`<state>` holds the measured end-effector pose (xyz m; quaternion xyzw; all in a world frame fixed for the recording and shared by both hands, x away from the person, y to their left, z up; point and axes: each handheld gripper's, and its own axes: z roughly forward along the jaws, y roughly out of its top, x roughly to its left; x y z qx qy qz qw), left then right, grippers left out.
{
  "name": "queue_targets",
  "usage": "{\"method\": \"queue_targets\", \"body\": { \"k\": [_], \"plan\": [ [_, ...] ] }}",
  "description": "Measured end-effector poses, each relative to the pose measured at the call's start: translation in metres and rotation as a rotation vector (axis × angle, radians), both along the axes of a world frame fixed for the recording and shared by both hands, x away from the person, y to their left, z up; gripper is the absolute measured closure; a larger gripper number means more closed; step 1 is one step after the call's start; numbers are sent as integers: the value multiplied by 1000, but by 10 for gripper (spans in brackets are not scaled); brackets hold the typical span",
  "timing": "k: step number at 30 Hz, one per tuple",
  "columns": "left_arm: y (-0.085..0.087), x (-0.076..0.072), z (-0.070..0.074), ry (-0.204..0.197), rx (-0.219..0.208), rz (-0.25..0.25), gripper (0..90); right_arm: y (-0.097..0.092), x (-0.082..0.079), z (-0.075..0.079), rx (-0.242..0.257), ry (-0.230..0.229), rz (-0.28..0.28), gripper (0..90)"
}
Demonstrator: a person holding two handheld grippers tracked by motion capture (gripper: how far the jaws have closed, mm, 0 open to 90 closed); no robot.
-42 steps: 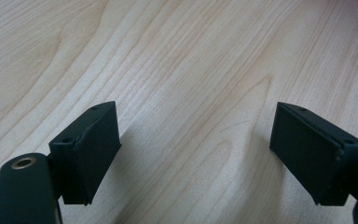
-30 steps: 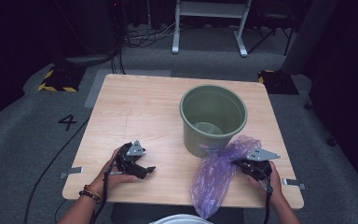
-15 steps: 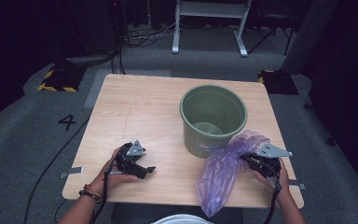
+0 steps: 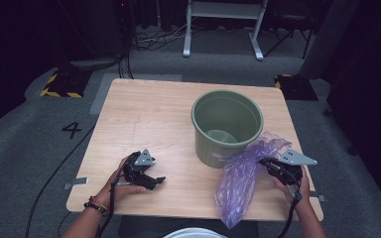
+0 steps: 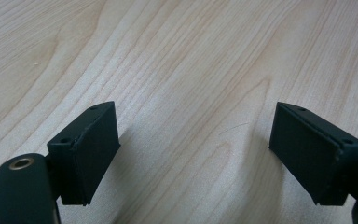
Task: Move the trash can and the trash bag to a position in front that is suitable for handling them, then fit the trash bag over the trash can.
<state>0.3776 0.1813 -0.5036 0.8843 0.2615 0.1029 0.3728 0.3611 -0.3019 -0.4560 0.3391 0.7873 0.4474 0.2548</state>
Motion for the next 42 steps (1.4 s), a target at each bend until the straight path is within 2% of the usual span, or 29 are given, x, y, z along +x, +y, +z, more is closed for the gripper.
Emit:
{"method": "queue_targets", "body": {
  "k": [8,9,12,13,14,16,22,25,27,28,29,34,37,42],
  "plan": [
    [0,0,0,0,1,0,155,-1,1,7,10,-21,-15,851],
    [0,0,0,0,1,-1,154,-2,1,13,15,-43,-21,853],
    [1,-1,0,-2,3,-5,154,-2,1,18,22,-64,-25,855],
    [1,-1,0,-1,3,-5,154,-1,-1,24,25,-84,-23,856],
    [1,0,0,0,1,-9,154,-1,-1,24,25,-84,-23,856],
    [1,1,0,2,-1,-18,155,1,-2,32,11,-115,-24,857],
    [0,5,0,4,-1,-12,157,-1,1,46,27,-162,-25,858],
    [-1,5,1,7,-9,-17,157,0,-1,55,41,-191,-18,858],
    [-2,6,1,14,-16,-20,159,1,-5,66,45,-229,-3,858],
    [-3,6,1,17,-13,-25,159,1,-5,66,45,-229,-3,858],
    [-5,8,1,12,-2,-24,160,2,-6,74,49,-245,9,858],
    [-8,11,1,8,3,-31,160,8,-3,86,38,-263,21,859],
    [-8,11,2,13,0,-33,160,12,3,88,35,-262,29,861],
    [-8,10,2,7,5,-36,162,19,15,86,62,-234,49,863]
  ]
}}
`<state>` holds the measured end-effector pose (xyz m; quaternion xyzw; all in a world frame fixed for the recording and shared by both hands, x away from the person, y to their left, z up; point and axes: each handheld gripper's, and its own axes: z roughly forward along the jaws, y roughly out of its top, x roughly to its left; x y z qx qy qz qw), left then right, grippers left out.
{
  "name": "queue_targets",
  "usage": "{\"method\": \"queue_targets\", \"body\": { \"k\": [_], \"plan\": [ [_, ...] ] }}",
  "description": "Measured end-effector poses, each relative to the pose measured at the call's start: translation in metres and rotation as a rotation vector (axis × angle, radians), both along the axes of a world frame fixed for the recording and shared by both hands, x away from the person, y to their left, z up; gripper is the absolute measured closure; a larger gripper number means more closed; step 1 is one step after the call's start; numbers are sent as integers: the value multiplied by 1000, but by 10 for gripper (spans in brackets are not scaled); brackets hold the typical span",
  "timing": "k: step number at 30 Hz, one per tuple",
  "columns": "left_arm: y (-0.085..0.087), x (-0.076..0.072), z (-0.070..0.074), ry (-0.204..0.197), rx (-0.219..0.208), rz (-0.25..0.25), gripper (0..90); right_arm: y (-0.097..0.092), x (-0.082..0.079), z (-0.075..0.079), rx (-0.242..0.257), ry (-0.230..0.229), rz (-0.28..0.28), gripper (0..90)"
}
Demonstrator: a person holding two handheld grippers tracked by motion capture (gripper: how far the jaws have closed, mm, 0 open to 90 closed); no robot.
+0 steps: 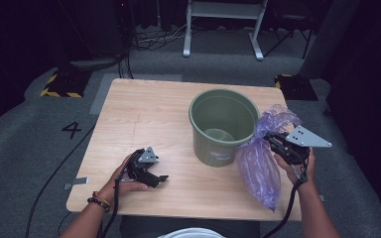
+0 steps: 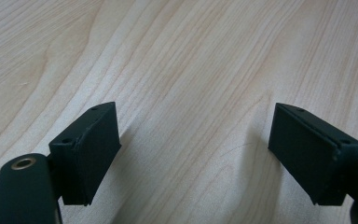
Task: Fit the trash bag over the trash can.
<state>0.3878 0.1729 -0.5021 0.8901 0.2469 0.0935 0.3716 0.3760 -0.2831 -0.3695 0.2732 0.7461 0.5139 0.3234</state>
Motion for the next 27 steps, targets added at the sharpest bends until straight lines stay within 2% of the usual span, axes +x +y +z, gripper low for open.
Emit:
{"method": "queue_targets", "body": {
  "k": [10,18,24,27],
  "plan": [
    [3,1,1,2,6,7,166,13,14,-9,-2,39,14,864],
    [6,0,6,-23,-22,21,166,35,25,-7,-18,44,37,867],
    [9,-1,15,-40,-45,31,167,39,21,6,3,6,66,868],
    [12,-3,24,-61,-75,37,167,35,14,20,24,-24,74,870]
  ]
}}
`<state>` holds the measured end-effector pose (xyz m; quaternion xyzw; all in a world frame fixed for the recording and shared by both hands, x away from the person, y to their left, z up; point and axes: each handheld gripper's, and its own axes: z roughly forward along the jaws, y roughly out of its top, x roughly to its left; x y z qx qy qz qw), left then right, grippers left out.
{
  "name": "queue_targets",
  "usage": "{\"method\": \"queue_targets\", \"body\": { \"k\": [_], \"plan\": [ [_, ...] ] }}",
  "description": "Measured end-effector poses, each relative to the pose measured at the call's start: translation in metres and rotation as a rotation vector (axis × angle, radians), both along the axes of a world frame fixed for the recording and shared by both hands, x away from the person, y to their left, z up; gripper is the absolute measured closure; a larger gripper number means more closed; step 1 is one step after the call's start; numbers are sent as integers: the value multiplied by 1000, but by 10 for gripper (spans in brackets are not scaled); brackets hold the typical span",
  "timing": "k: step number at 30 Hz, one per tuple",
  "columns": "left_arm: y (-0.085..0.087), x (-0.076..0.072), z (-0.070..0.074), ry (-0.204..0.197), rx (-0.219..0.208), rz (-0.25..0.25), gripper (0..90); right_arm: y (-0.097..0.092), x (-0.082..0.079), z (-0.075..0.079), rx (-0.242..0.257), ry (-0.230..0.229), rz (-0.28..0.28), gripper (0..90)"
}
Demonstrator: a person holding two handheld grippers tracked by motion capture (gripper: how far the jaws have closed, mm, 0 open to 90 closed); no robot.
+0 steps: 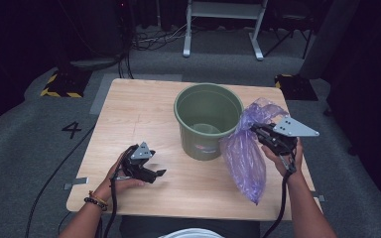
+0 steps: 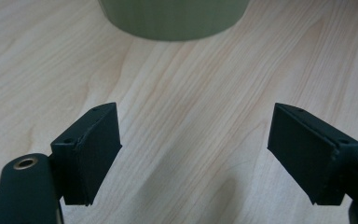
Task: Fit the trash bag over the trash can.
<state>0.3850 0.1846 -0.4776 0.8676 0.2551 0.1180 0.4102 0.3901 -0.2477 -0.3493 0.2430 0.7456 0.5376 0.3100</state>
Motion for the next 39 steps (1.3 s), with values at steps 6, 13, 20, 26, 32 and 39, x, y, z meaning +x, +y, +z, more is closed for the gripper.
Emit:
{"method": "queue_targets", "body": {
  "k": [6,13,20,26,32,39],
  "plan": [
    [0,-3,12,-27,-14,-7,166,1,-7,29,26,-52,17,871],
    [1,-11,36,-70,-78,-26,167,7,-1,58,63,-87,44,872],
    [-8,-17,66,-129,-111,-61,167,15,5,74,72,-111,56,871],
    [-16,-16,86,-162,-130,-82,167,27,11,84,68,-132,77,871],
    [-35,-15,118,-212,-172,-107,166,44,23,90,50,-137,83,871],
    [-68,-8,144,-225,-183,-160,165,57,29,88,21,-145,87,871]
  ]
}}
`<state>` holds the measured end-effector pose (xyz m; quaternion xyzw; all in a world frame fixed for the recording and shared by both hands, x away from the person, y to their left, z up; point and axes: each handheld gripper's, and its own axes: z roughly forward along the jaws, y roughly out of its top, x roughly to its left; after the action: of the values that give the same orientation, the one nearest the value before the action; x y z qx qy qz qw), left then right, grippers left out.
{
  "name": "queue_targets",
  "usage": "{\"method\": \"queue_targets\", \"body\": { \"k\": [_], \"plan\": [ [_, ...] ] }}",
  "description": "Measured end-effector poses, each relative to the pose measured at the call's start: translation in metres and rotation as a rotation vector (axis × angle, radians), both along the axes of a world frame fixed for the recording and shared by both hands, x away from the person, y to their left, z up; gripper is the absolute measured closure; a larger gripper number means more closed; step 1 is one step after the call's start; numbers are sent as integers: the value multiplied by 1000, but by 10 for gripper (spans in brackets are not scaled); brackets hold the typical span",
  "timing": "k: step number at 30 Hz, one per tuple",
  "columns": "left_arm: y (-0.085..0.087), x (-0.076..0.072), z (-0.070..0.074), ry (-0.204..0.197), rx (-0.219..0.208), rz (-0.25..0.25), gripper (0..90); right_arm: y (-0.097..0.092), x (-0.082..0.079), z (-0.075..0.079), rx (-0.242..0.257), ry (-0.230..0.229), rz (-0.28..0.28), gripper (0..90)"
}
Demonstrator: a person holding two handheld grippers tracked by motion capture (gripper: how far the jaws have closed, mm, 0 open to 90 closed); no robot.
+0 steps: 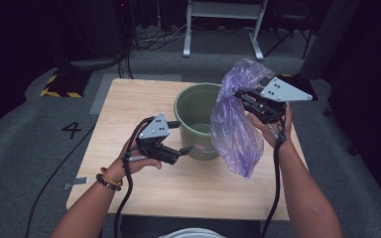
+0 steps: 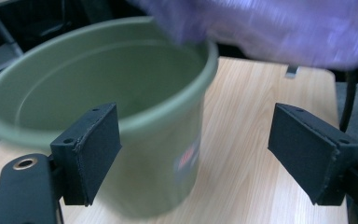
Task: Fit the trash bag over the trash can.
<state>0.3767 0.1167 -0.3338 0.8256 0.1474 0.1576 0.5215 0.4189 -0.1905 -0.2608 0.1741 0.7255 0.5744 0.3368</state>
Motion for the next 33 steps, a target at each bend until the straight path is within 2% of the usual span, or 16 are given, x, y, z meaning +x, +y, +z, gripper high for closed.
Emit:
{"method": "queue_targets", "body": {
  "k": [3,5,10,11,16,19,21,22,24,25,27,28,29,31,32,33],
  "plan": [
    [-17,7,8,-18,25,0,160,5,3,-1,-10,-5,2,871],
    [-30,18,13,3,29,15,159,9,4,-1,-12,-5,5,870],
    [-41,33,13,43,18,6,162,12,5,-3,-10,-6,19,870],
    [-44,35,14,37,33,16,166,12,5,-3,-11,-7,20,869],
    [-54,41,18,20,50,28,317,13,3,-5,2,-11,56,866],
    [-59,43,19,-48,74,49,504,16,1,-6,-3,-24,84,862],
    [-60,43,20,-64,83,62,604,16,1,-7,-5,-25,90,861],
    [-60,44,20,-75,82,67,604,16,1,-7,-5,-25,90,861],
    [-58,47,21,-95,74,66,780,15,2,-9,-3,-24,97,857],
    [-58,47,21,-107,72,66,780,15,2,-9,-3,-24,97,857],
    [-56,48,22,-140,69,65,897,13,3,-10,-2,-20,91,834],
    [-56,48,23,-160,77,77,897,13,3,-10,-2,-20,91,834],
    [-55,49,24,-193,93,118,899,11,3,-12,-3,-20,89,817],
    [-55,50,25,-203,93,139,899,10,4,-13,-2,-16,86,797],
    [-54,51,26,-214,99,154,900,6,4,-15,2,-5,75,742],
    [-54,53,26,-243,115,199,900,5,4,-15,0,-4,74,720]
  ]
}}
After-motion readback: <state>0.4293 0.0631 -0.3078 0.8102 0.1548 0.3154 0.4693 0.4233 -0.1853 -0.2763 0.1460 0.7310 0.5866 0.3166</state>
